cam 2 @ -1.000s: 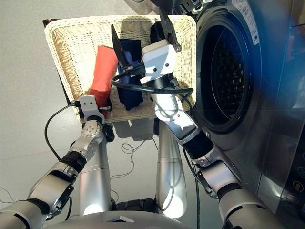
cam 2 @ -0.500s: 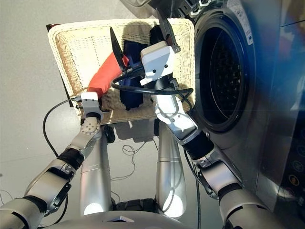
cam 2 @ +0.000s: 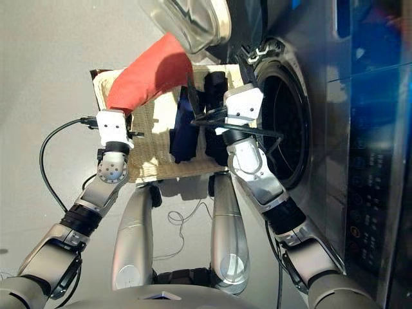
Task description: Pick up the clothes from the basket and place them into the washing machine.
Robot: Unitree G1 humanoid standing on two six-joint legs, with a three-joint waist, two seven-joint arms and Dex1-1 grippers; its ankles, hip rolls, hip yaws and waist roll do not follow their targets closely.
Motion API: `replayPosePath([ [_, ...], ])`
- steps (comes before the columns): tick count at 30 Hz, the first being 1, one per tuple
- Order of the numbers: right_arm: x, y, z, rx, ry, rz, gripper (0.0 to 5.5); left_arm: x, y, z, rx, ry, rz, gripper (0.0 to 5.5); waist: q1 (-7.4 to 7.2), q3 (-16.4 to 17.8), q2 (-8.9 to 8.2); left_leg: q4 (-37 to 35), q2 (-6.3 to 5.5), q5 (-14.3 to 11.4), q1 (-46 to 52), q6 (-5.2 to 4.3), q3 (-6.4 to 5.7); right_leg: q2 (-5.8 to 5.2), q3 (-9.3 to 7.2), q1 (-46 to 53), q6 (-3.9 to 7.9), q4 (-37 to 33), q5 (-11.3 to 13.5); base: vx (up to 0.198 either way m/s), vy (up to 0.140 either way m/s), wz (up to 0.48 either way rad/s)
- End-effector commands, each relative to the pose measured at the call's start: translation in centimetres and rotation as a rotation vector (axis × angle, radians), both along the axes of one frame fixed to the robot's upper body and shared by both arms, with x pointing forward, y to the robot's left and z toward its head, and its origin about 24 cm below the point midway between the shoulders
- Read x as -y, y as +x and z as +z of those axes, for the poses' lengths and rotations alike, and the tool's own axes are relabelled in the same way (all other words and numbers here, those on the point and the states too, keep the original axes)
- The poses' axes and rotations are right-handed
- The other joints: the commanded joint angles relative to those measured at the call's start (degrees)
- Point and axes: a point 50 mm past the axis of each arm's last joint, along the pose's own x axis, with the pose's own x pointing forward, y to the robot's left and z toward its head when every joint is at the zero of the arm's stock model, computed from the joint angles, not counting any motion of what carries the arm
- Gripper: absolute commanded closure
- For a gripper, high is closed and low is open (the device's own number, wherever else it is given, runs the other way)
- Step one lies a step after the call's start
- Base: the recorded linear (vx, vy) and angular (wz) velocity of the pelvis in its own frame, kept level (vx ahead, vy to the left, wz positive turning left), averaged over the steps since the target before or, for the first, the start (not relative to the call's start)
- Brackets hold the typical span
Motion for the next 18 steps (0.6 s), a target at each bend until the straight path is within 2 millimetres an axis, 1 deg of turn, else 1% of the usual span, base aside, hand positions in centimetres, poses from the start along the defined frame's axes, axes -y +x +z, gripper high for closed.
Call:
replayPosePath([
  [1,0.3,-2.0,2.6,0.085,0.17,0.185,0.0,0.3,-2.1,2.8,0.191,0.045,-0.074,5.5,0.69,-0.7,-0.47,-2.3,-3.59,-0.2,1.3,1.39,-0.89,0.95,0.16,1.0,1.88,-3.4,1.0,0.0,0.0,0.0],
  [2,0.1,-2.0,2.6,0.06,0.189,0.224,0.0,0.2,-2.3,2.9,0.197,0.057,-0.079,5.5,0.86,-0.7,-0.56,-2.2,-3.64,-0.2,1.5,1.37,-0.93,1.0,0.12,1.3,1.81,-3.4,0.9,0.0,0.0,0.0],
  [4,-0.2,-2.2,3.0,0.052,0.188,0.299,0.0,0.1,-3.0,3.1,0.216,0.084,-0.101,5.5,1.2,-0.7,-0.75,-1.9,-3.69,-0.4,1.8,1.36,-0.98,1.06,0.13,1.7,1.73,-3.1,0.7,0.0,0.0,0.0],
  [5,-0.2,-2.2,3.0,0.052,0.188,0.299,0.0,0.1,-3.0,3.1,0.216,0.083,-0.101,5.5,1.19,-0.7,-0.76,-1.9,-3.69,-0.4,1.8,1.36,-0.98,1.06,0.14,1.7,1.74,-3.1,0.7,0.0,0.0,0.0],
  [6,-0.7,-2.3,3.6,0.052,0.19,0.36,0.0,0.1,-3.4,3.4,0.233,0.107,-0.116,5.5,1.51,-0.7,-0.71,-1.7,-3.59,-0.5,2.0,1.35,-1.04,1.06,0.04,1.9,1.69,-3.0,0.6,0.0,0.0,0.0],
  [8,-1.2,-2.4,4.1,0.054,0.183,0.406,0.0,0.2,-3.7,3.6,0.251,0.138,-0.135,5.5,1.75,-0.7,-0.75,-1.7,-3.55,-0.5,2.2,1.29,-0.98,1.01,0.0,2.0,1.67,-3.0,0.5,0.0,0.0,0.0],
  [11,-2.1,-3.1,5.1,0.084,0.173,0.501,0.0,0.5,-4.0,4.0,0.278,0.147,-0.155,5.5,1.96,-0.7,-0.56,-1.4,-3.58,-0.6,2.2,1.2,-1.05,1.01,-0.06,2.0,1.56,-2.7,0.3,0.0,0.0,0.0],
  [14,-2.9,-3.3,5.6,0.071,0.165,0.585,0.0,0.7,-4.5,4.7,0.317,0.162,-0.18,5.5,2.23,-0.7,-0.28,-1.4,-3.62,-0.6,2.1,1.16,-1.14,0.97,0.0,2.0,1.52,-2.6,0.2,0.0,0.0,0.0],
  [17,-3.6,-3.2,5.4,0.009,0.206,0.671,0.0,1.2,-4.8,5.2,0.349,0.173,-0.205,5.5,2.43,-0.7,-0.12,-1.3,-3.57,-0.5,2.0,1.12,-1.16,0.93,0.12,1.9,1.44,-2.8,0.3,0.0,0.0,0.0],
  [18,-3.6,-3.2,5.4,0.011,0.206,0.672,0.0,1.1,-4.8,5.3,0.351,0.173,-0.205,5.5,2.36,-0.7,-0.15,-1.6,-3.64,-0.2,1.8,1.14,-1.17,0.87,0.11,1.8,1.44,-3.0,0.6,0.0,0.0,0.0],
])
